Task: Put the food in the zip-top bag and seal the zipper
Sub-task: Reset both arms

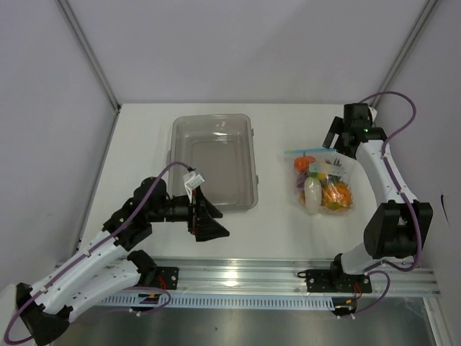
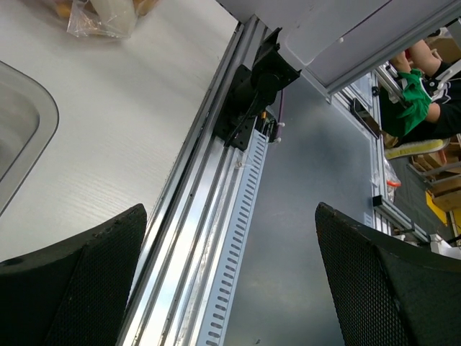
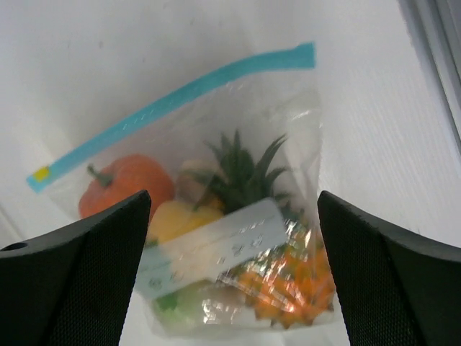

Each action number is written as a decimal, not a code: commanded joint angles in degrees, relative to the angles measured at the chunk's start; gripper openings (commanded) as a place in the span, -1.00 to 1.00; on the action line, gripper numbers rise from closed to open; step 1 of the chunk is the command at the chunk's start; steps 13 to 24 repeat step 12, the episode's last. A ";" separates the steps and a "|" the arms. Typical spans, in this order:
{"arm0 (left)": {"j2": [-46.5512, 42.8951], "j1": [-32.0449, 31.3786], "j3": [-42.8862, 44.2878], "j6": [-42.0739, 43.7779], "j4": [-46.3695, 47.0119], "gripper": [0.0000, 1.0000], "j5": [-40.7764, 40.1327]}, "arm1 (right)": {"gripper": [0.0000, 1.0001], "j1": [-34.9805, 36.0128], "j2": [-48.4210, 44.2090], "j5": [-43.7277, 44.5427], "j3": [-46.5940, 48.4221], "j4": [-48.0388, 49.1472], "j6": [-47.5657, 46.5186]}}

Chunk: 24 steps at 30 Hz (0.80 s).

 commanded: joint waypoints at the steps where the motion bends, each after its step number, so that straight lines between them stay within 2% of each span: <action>1: -0.88 0.47 -1.73 -2.98 3.61 0.99 -1.38 | 0.99 6.92 -6.29 5.91 -0.01 -4.71 -0.18; 8: 0.35 0.47 -5.59 -7.37 9.76 0.99 0.46 | 0.98 18.01 -19.04 3.98 -10.90 -7.52 7.73; 11: 0.44 0.47 -8.66 -9.83 14.68 0.99 1.69 | 0.99 22.66 -26.40 3.99 -16.97 -4.46 10.45; 12: 0.35 0.47 -9.29 -10.62 16.78 0.99 2.48 | 0.99 23.73 -28.79 3.55 -20.65 -0.79 11.33; 24: 0.35 0.47 -9.29 -10.62 16.78 0.99 2.48 | 0.99 23.73 -28.79 3.55 -20.65 -0.79 11.33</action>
